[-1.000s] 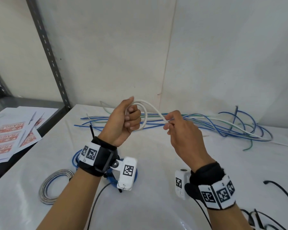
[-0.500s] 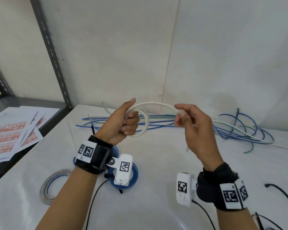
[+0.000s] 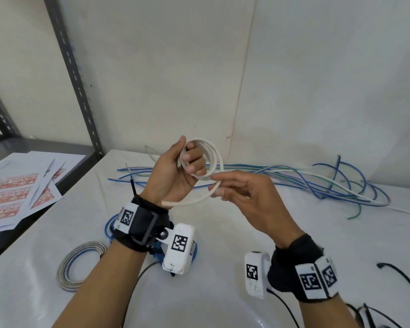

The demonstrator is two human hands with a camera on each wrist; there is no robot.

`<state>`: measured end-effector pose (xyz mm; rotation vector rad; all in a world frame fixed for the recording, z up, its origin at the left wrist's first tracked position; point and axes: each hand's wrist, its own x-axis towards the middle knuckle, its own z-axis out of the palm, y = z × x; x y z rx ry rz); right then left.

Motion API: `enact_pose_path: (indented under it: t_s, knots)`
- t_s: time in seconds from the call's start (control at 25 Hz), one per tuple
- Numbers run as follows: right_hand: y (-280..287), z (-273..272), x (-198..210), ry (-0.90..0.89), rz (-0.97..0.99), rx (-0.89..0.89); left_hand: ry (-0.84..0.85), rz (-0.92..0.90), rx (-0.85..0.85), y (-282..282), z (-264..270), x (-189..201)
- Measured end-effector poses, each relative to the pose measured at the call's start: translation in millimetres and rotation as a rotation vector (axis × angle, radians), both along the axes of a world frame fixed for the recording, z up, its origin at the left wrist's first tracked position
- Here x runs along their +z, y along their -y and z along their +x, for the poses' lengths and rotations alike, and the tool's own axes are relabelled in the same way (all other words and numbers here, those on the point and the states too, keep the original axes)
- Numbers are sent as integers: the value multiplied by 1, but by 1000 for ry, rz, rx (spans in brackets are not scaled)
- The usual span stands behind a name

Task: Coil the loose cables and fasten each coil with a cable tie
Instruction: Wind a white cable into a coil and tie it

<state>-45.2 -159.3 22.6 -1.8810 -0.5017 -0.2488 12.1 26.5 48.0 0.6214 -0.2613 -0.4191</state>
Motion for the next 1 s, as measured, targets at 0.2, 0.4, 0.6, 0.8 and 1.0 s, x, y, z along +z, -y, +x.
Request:
enact_pose_path:
  t_s: [0.2,0.4,0.6,0.8,1.0]
  knots:
    - [-17,-6,4,253,125,-238,4,2,81,19,-12,-1]
    - [-24,-2,-8,296,-87,-256,34,49,177,21,-11,0]
    - [-12,0,4,347,95,-340,149,545,153,20,-17,0]
    - [-28,5,-16,383,-26,-454,245,805,164,43,-31,-6]
    - [-24,7,-12,407,124,-591,190,747,350,65,-39,-20]
